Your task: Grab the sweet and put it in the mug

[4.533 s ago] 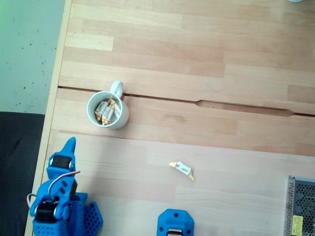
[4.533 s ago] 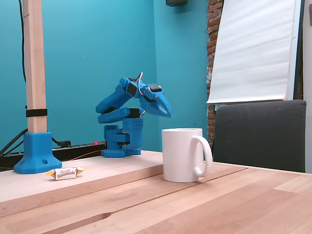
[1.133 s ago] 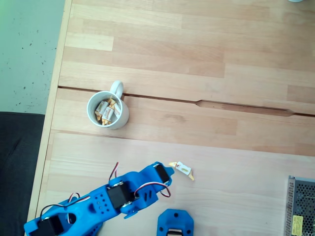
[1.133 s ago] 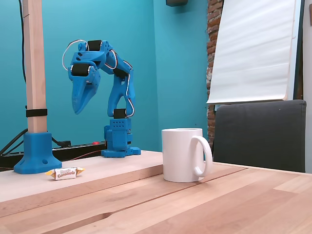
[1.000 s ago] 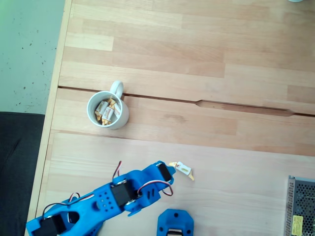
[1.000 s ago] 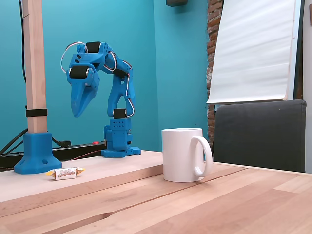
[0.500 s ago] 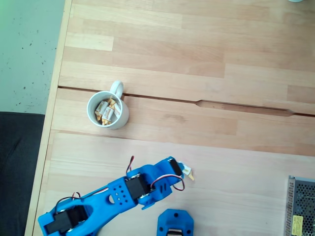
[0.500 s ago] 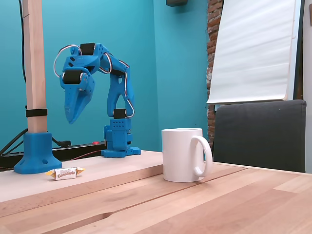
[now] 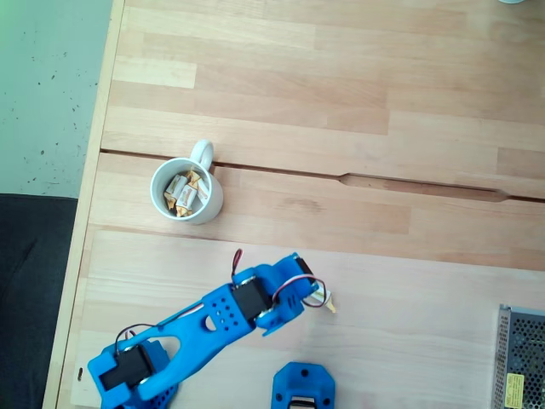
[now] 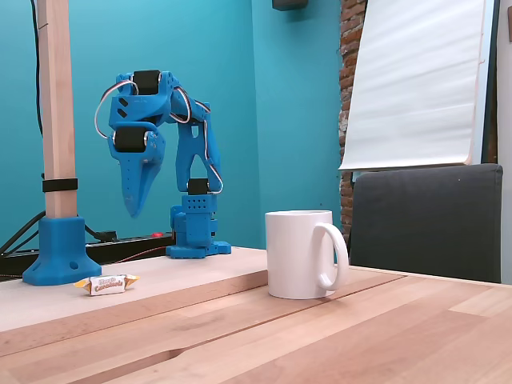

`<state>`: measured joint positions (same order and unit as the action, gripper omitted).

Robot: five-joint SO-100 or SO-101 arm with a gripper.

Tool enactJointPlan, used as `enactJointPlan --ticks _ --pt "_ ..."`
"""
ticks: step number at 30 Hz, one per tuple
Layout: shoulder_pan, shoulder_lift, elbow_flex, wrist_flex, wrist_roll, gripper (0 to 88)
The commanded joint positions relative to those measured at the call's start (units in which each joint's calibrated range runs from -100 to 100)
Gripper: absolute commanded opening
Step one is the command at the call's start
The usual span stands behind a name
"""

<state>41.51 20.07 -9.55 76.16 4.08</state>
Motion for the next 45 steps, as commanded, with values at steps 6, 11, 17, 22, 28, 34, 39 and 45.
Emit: enactJointPlan --ticks 6,11,17,22,28,34,39,45 --pt "-1.49 1.01 -3.83 0.29 -0.05 0.9" --pt "-2.80 2.22 -5.17 0.29 -0.05 0.9" --pt "-4.69 6.69 -11.59 0.21 -0.05 0.9" --pt "-4.61 8.76 -14.81 0.29 -0.05 0.9" --pt "-4.47 8.76 -15.79 0.29 0.24 0.9" --pt "-2.00 9.88 -15.25 0.37 0.54 1.8" --pt "-0.11 9.79 -15.25 0.29 0.54 2.0" --pt "0.61 9.79 -15.25 0.29 0.59 2.2"
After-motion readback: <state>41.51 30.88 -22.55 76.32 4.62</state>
